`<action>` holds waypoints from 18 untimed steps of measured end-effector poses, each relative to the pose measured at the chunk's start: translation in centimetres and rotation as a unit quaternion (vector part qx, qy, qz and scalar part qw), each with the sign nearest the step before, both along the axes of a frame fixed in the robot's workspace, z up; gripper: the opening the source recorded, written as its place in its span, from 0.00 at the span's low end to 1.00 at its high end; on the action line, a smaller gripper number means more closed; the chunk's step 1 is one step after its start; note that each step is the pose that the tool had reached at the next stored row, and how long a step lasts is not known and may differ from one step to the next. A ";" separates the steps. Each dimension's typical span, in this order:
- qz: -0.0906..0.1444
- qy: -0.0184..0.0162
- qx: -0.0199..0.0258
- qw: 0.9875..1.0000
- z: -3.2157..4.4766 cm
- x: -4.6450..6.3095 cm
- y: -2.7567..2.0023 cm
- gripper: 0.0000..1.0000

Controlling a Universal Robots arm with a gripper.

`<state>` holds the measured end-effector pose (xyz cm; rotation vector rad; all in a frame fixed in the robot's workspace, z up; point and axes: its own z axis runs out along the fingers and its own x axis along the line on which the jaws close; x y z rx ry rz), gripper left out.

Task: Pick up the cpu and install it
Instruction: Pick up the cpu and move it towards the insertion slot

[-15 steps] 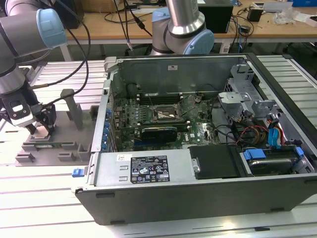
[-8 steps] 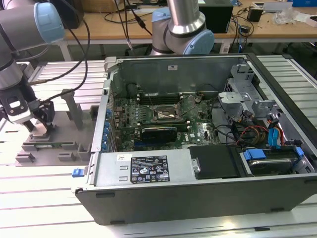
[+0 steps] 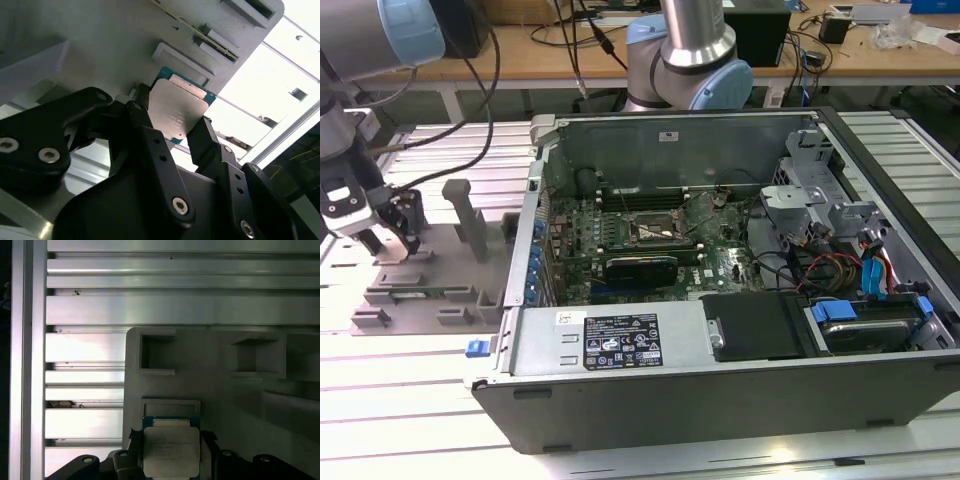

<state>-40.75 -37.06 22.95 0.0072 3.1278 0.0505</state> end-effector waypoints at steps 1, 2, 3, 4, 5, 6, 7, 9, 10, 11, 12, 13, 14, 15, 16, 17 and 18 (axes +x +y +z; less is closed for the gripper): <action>0.000 0.000 0.000 1.000 0.80 0.0 0.00 0.55; 0.000 0.000 0.000 1.000 1.52 0.0 0.00 0.55; 0.000 0.000 0.000 1.000 2.17 0.0 0.02 0.55; 0.000 0.000 -0.001 1.000 2.63 0.0 0.03 0.55; 0.000 0.000 -0.001 1.000 2.97 0.0 0.04 0.55; 0.000 0.000 -0.001 1.000 3.61 0.0 0.06 0.55; 0.000 0.000 -0.002 1.000 4.43 0.0 0.09 0.55; 0.000 0.000 -0.002 1.000 5.31 0.0 0.13 0.55; 0.000 0.000 -0.003 1.000 5.67 0.0 0.14 0.55; 0.000 0.000 -0.003 1.000 5.97 0.0 0.15 0.55; 0.000 0.000 -0.003 1.000 6.45 0.0 0.17 0.55; 0.000 0.000 -0.003 1.000 6.89 0.0 0.18 0.55; 0.000 0.000 -0.003 1.000 7.19 0.0 0.19 0.55; 0.000 0.000 -0.003 1.000 8.42 0.0 0.25 0.55; 0.000 0.000 -0.004 1.000 9.60 0.0 0.29 0.55; 0.000 0.000 -0.004 1.000 9.94 0.0 0.30 0.55; 0.000 0.000 -0.004 1.000 10.23 0.0 0.31 0.55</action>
